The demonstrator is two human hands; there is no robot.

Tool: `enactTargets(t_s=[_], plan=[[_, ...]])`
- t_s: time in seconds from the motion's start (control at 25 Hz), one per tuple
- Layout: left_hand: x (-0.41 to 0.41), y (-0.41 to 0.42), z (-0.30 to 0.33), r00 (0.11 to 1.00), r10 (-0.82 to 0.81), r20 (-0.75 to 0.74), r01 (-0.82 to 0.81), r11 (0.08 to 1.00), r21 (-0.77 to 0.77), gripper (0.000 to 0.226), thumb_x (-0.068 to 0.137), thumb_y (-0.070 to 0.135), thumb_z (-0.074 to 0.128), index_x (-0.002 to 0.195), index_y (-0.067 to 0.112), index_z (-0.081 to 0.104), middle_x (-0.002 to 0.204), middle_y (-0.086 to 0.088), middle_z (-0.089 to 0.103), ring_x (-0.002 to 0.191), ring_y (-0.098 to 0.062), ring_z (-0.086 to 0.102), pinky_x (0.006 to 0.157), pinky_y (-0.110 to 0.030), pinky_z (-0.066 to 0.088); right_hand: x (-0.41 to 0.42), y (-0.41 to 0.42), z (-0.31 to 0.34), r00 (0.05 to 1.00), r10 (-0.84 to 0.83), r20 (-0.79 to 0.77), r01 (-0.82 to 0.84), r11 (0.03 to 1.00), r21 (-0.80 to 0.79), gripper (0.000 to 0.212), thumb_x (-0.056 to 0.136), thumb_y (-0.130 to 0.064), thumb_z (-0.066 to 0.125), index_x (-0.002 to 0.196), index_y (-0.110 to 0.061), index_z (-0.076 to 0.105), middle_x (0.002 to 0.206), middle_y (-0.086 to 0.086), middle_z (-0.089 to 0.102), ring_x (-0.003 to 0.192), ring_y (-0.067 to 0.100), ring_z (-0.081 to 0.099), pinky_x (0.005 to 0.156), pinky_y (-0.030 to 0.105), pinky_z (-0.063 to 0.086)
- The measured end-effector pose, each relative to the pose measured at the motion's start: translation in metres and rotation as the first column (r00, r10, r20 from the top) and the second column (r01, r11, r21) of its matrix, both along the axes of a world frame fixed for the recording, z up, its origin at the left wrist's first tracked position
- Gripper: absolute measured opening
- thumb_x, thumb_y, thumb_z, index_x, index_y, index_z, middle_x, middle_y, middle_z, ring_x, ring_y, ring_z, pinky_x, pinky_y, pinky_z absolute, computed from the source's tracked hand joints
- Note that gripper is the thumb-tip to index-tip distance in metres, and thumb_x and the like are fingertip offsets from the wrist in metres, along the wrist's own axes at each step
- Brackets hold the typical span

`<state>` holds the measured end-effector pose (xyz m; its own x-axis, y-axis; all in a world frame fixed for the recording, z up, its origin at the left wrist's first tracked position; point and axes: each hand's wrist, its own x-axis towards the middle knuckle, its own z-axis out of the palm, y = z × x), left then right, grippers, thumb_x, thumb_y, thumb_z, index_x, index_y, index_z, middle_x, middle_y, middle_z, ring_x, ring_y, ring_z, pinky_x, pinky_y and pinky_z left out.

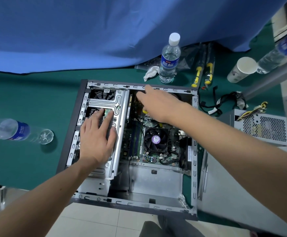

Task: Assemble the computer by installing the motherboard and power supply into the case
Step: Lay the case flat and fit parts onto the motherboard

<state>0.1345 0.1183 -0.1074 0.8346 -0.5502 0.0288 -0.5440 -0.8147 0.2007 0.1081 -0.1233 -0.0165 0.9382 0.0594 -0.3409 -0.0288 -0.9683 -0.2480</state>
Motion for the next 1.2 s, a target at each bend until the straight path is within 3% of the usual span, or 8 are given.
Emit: enactTargets(t_s=[0.2,0.36,0.52,0.76,0.88,1.0,1.12,1.2], plan=[[-0.001,0.003,-0.001,1.000,0.002,-0.005,-0.002,1.000,0.005,0.052,0.100,0.043,0.031,0.149,0.027,0.040,0.152,-0.008,0.037,0.140,-0.025,0.029,0.116,-0.044,0.019,-0.011,0.014,-0.011,0.983,-0.134,0.123,0.156,0.969,-0.194,0.038,0.104,-0.046,0.038,0.096,-0.011,0.048,0.085,0.008,0.058,0.083,0.032,0.063,0.057,0.035,0.030],[0.000,0.003,-0.002,1.000,0.001,0.010,-0.001,1.000,-0.008,0.052,0.099,0.041,0.033,0.148,0.025,0.042,0.151,-0.009,0.038,0.140,-0.026,0.030,0.115,-0.044,0.020,0.002,0.009,-0.001,0.992,-0.103,-0.067,0.109,0.988,0.105,0.017,0.099,-0.019,0.051,0.111,-0.010,0.043,0.123,0.016,0.042,0.072,0.028,0.052,0.054,0.034,0.031],[0.001,0.000,-0.002,1.000,-0.005,0.007,0.005,1.000,-0.009,0.052,0.099,0.042,0.033,0.148,0.027,0.042,0.151,-0.008,0.038,0.140,-0.025,0.030,0.115,-0.043,0.020,-0.002,0.007,0.001,0.995,-0.097,0.040,0.095,0.995,0.041,0.017,0.091,-0.010,0.059,0.109,-0.010,0.060,0.106,0.011,0.054,0.088,0.032,0.059,0.071,0.038,0.049],[0.003,0.003,-0.003,1.000,0.001,0.020,0.000,1.000,-0.015,0.052,0.099,0.042,0.033,0.148,0.026,0.041,0.151,-0.008,0.038,0.140,-0.026,0.030,0.115,-0.043,0.021,0.006,0.031,-0.002,0.975,-0.103,0.199,0.120,0.990,-0.078,0.020,0.098,-0.031,0.057,0.094,-0.012,0.062,0.088,0.010,0.062,0.088,0.032,0.063,0.062,0.035,0.035],[0.002,0.002,-0.004,1.000,0.000,0.026,0.000,1.000,-0.021,0.052,0.099,0.042,0.033,0.148,0.026,0.042,0.151,-0.009,0.039,0.139,-0.027,0.030,0.114,-0.044,0.021,-0.002,0.026,-0.007,0.972,-0.184,0.143,0.200,0.974,-0.108,0.049,0.101,-0.054,0.039,0.108,-0.009,0.057,0.097,0.010,0.066,0.081,0.033,0.060,0.062,0.036,0.034],[0.002,0.002,-0.004,1.000,0.003,0.019,-0.003,1.000,-0.019,0.052,0.099,0.043,0.032,0.148,0.027,0.041,0.151,-0.009,0.038,0.139,-0.027,0.030,0.115,-0.044,0.021,0.001,0.011,-0.001,0.986,-0.147,-0.080,0.154,0.985,0.080,0.035,0.099,-0.038,0.050,0.120,-0.011,0.042,0.121,0.016,0.048,0.082,0.032,0.054,0.063,0.037,0.036],[-0.001,0.002,-0.004,1.000,0.008,0.006,-0.008,1.000,-0.005,0.052,0.099,0.043,0.032,0.148,0.027,0.041,0.152,-0.008,0.038,0.140,-0.026,0.029,0.115,-0.044,0.020,0.004,0.004,0.005,0.997,-0.050,-0.058,0.053,0.997,0.049,0.013,0.094,-0.018,0.055,0.100,-0.008,0.048,0.098,0.011,0.052,0.079,0.029,0.051,0.063,0.034,0.035],[0.000,0.001,-0.003,1.000,0.004,0.003,-0.004,1.000,0.000,0.052,0.099,0.042,0.033,0.149,0.027,0.041,0.152,-0.008,0.037,0.141,-0.025,0.029,0.116,-0.044,0.020,0.004,0.006,0.006,0.996,-0.086,0.040,0.088,0.995,-0.047,0.034,0.098,-0.030,0.056,0.075,-0.007,0.046,0.070,0.004,0.044,0.074,0.029,0.049,0.064,0.034,0.034]])
